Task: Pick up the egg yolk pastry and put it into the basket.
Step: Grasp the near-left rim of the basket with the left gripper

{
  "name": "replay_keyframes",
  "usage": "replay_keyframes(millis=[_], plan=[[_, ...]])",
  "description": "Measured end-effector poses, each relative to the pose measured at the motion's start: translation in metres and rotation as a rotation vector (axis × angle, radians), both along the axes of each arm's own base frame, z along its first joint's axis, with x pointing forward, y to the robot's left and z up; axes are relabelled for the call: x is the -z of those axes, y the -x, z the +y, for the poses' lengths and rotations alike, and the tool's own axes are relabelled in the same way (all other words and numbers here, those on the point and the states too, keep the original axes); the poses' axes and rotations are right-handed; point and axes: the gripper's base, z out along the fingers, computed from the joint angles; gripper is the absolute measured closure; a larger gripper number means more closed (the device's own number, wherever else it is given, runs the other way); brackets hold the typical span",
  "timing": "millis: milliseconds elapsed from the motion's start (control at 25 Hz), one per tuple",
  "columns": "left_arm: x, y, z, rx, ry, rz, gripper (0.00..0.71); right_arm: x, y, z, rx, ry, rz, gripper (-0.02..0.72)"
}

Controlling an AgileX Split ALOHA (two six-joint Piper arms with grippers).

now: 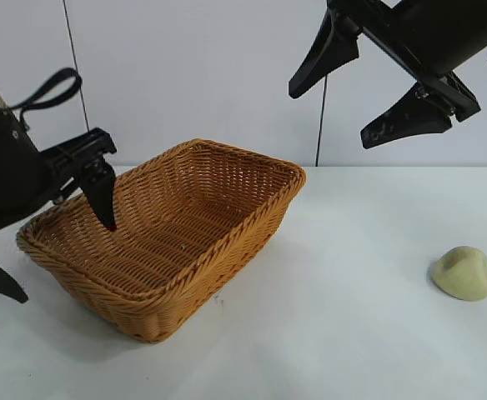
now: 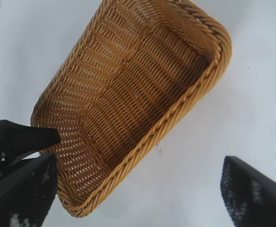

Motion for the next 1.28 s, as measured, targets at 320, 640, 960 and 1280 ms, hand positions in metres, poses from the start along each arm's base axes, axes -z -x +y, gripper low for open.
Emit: replay_keyframes(millis=[320, 640, 960, 1280], plan=[[0.028, -0.007, -0.003, -0.012, -0.008, 0.025, 0.046, 0.0, 0.0, 0.0, 0.0, 0.0, 0.0, 0.034], [0.029, -0.006, -0.003, -0.015, -0.009, 0.036, 0.276, 0.0, 0.0, 0.0, 0.001, 0.0, -0.001, 0.034], [0.029, -0.006, -0.003, -0.038, 0.003, 0.042, 0.609, 0.0, 0.0, 0.0, 0.001, 0.0, -0.001, 0.034], [0.023, -0.003, -0.006, -0.044, 0.041, 0.075, 0.627, 0.0, 0.0, 0.0, 0.001, 0.0, -0.001, 0.034]])
